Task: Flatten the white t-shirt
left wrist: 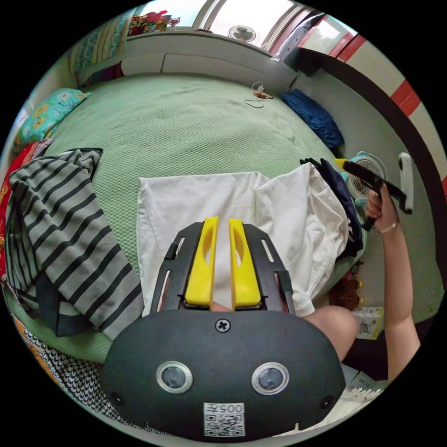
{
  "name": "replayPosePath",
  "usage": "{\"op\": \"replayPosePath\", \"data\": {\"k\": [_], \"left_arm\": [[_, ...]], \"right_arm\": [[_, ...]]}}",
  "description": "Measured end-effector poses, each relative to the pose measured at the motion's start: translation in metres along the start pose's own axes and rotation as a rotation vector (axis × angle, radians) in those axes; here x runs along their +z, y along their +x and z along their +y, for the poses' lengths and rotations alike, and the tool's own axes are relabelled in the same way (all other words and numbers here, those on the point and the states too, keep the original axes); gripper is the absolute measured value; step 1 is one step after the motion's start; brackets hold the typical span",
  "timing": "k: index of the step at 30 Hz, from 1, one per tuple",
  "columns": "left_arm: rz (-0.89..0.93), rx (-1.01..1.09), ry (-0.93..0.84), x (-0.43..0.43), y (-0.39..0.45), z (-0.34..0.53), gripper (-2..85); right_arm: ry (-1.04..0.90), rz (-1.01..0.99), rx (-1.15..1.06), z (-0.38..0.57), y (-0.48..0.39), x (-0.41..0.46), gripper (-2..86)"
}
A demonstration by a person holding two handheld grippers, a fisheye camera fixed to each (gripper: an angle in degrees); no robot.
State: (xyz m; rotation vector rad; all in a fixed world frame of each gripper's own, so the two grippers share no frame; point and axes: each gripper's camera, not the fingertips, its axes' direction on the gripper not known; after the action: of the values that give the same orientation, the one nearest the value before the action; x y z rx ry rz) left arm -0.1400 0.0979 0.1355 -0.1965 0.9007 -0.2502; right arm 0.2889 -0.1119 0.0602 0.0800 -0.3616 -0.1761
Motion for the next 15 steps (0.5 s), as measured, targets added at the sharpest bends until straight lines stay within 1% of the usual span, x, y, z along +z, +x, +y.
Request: {"op": "replayPosePath", "data": {"k": [2, 6, 7, 9, 12, 14, 15], "left_arm": [[0.008, -0.001, 0.011, -0.005, -0.001, 0.006, 6.2], [0.019, 0.012, 0.047, -0.018, -0.002, 0.024, 7.2], [0.021, 0.017, 0.055, -0.02, -0.002, 0.028, 7.3], [0.043, 0.025, 0.028, -0.029, -0.002, 0.045, 7.9], [0.1, 0.002, 0.102, -0.058, -0.002, 0.064, 8.1], [0.042, 0.008, 0.118, -0.074, 0.001, 0.077, 8.6], [0.008, 0.007, 0.136, -0.08, 0.001, 0.087, 8.8]], "right_arm": [[0.008, 0.01, -0.088, 0.035, -0.016, -0.022, 9.6], [-0.122, 0.064, -0.204, 0.109, -0.04, -0.027, 12.5], [-0.154, 0.093, -0.202, 0.124, -0.04, -0.021, 12.8], [-0.189, 0.083, -0.165, 0.139, -0.033, -0.014, 13.0], [-0.22, 0.052, -0.125, 0.144, -0.025, -0.009, 13.4], [-0.262, 0.109, -0.114, 0.143, -0.022, 0.0, 13.4], [-0.3, 0.177, -0.092, 0.144, -0.019, 0.009, 12.5]]}}
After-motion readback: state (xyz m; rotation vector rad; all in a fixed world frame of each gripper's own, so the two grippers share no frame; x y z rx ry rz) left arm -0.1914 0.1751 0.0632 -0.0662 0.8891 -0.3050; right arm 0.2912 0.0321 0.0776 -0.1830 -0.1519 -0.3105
